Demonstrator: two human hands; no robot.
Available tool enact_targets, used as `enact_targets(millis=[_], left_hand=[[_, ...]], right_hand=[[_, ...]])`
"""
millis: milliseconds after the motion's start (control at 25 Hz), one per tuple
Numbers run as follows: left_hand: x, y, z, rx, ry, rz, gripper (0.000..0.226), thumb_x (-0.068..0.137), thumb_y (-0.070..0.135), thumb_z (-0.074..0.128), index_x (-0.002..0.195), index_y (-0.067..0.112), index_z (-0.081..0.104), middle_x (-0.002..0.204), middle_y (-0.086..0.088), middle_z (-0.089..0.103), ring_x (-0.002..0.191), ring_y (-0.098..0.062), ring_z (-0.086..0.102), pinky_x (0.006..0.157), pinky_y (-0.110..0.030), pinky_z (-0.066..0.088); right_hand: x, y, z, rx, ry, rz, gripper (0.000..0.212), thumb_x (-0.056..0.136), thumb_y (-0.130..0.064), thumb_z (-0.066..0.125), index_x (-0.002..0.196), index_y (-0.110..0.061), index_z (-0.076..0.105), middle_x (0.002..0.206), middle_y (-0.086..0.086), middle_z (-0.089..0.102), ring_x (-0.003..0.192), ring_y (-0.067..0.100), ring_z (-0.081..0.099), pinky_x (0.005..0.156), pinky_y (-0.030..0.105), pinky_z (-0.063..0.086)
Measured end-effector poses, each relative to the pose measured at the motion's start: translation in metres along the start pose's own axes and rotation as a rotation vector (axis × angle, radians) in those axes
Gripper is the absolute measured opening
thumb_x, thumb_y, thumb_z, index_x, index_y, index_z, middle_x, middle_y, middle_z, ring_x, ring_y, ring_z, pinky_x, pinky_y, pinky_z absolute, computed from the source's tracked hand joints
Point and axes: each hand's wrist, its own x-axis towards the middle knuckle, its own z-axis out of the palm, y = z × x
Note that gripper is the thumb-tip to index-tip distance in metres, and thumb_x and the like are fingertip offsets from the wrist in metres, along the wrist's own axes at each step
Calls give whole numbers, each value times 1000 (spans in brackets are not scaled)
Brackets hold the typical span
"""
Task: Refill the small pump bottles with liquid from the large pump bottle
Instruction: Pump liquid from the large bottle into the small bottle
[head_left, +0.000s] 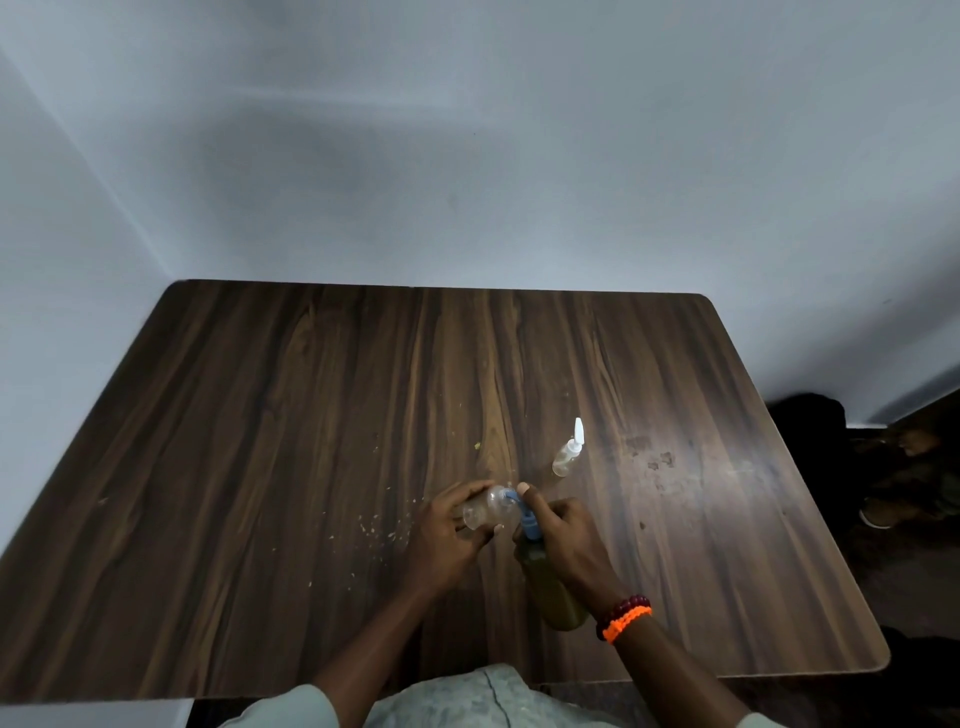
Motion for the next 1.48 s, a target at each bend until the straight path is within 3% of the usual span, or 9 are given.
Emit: enact_targets(millis=[160, 360, 520, 680, 720, 960, 1160, 1240, 1480], left_hand=[[1, 0, 0, -5, -4, -4, 53, 84, 6, 84, 127, 31, 66, 124, 15, 70, 116, 5, 67, 96, -22, 59], [0, -1, 1, 3, -29, -11, 51, 85, 7, 83, 132, 22, 67, 130, 8, 70, 121, -4, 66, 102, -28, 59], [2, 0, 0, 2, 2, 8, 52, 83, 6, 84, 127, 29, 67, 124, 14, 71, 117, 3, 67, 98, -21, 59], [2, -3, 1, 7, -12, 7, 52, 83, 4, 84, 130, 19, 69, 128, 6, 72, 120, -7, 68, 101, -35, 61], [1, -3, 1, 10, -17, 1, 52, 83, 4, 84, 131, 19, 69, 129, 5, 72, 120, -8, 68, 102, -37, 61], [0, -1, 1, 14, 12, 5, 54, 83, 6, 85, 123, 37, 66, 123, 17, 71, 116, 4, 67, 99, -27, 61], [0, -4, 2, 12, -7, -17, 53, 83, 6, 84, 132, 17, 68, 130, 3, 72, 122, -11, 68, 104, -43, 60], [0, -2, 2, 4, 5, -18, 51, 83, 6, 84, 130, 18, 69, 127, 4, 73, 121, -11, 68, 103, -42, 60], [-1, -2, 0, -20, -18, -48, 54, 84, 6, 83, 133, 19, 67, 133, 2, 70, 125, -14, 67, 104, -44, 59]], right_hand=[[-1, 0, 0, 30, -15, 0, 83, 77, -79, 52, 94, 0, 70, 88, 15, 78, 81, 31, 77, 86, 54, 62], [-2, 0, -1, 1, -13, -34, 74, 80, -73, 51, 88, -2, 71, 89, 16, 77, 83, 32, 76, 85, 57, 61], [1, -1, -1, 12, -14, -20, 80, 79, -78, 50, 86, -1, 71, 83, 15, 78, 77, 31, 77, 81, 48, 64], [-2, 1, -3, 14, -31, -13, 64, 75, -73, 50, 87, -13, 67, 81, 6, 76, 68, 6, 75, 65, 23, 62], [-3, 1, -3, 3, -35, -29, 63, 74, -73, 49, 84, -14, 68, 78, 4, 76, 66, 4, 74, 64, 22, 61], [2, 4, 0, 19, -5, -9, 71, 80, -77, 52, 92, -8, 68, 84, 11, 79, 76, 25, 78, 78, 43, 65], [2, 3, -1, 20, -11, -35, 58, 90, -69, 54, 81, -14, 70, 77, 5, 79, 73, 19, 77, 81, 48, 63], [1, 1, 0, 16, 4, -37, 60, 83, -74, 53, 78, -16, 69, 73, 4, 79, 70, 18, 77, 78, 44, 63], [2, 5, -1, -14, -41, -19, 66, 83, -72, 52, 95, -9, 68, 92, 11, 76, 84, 23, 75, 87, 51, 62]])
